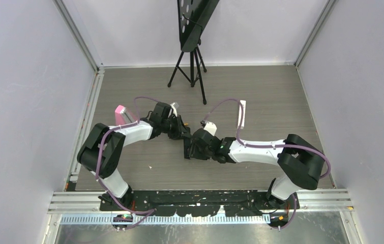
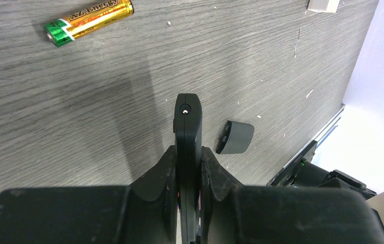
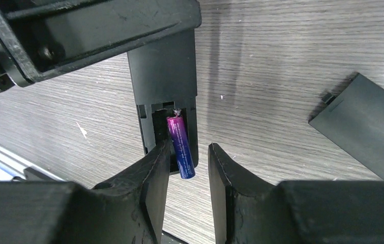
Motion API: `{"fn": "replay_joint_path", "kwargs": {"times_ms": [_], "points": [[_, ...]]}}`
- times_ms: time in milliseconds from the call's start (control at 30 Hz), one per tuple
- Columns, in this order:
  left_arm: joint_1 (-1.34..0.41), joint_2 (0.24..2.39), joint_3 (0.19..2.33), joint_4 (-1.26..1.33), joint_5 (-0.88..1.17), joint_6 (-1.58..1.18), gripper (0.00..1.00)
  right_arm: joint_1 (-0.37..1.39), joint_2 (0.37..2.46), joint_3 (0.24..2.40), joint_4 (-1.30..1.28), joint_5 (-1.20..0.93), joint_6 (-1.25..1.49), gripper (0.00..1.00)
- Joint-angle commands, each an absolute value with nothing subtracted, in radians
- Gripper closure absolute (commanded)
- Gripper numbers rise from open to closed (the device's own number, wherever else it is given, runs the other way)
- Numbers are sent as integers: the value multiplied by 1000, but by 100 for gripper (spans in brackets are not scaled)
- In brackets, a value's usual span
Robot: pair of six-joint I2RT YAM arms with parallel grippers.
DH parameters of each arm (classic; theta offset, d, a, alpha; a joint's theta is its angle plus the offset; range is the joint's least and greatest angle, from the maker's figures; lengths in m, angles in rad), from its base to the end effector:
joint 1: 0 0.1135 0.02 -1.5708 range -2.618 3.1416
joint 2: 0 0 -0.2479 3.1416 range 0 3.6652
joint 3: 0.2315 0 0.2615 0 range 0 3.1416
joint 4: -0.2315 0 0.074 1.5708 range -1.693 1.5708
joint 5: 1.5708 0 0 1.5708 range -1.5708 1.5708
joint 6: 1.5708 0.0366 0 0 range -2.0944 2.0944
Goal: Load the batteries into the remote control
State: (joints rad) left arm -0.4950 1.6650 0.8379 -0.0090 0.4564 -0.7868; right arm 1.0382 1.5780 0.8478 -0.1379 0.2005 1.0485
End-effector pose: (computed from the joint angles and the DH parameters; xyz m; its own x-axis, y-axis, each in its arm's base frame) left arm 0.2840 -0.1716 0.1343 -0.9471 -0.2110 -0.2418 0.0223 0.7083 -0.7056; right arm 0.1700 0.2741 0.1525 -0.8683 0.1994 -0.4541 -0.0527 0.8733 0.4843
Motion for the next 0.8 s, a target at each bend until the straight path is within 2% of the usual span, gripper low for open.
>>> {"fn": "replay_joint_path", "kwargs": {"times_ms": [0, 167, 467, 767], "points": [[-483, 1667, 877, 3, 486, -809, 100, 1030, 1501, 805, -20, 242, 1121, 62], [-479, 1673, 877, 5, 494, -825, 100, 1029, 1487, 792, -20, 274, 1143, 63], [-477, 1676, 880, 19, 510, -855, 100, 1029, 1533, 804, -42, 300, 1138, 78], [-467, 1668, 878, 33, 505, -895, 100, 1032, 1569, 818, -56, 288, 1133, 86]]}}
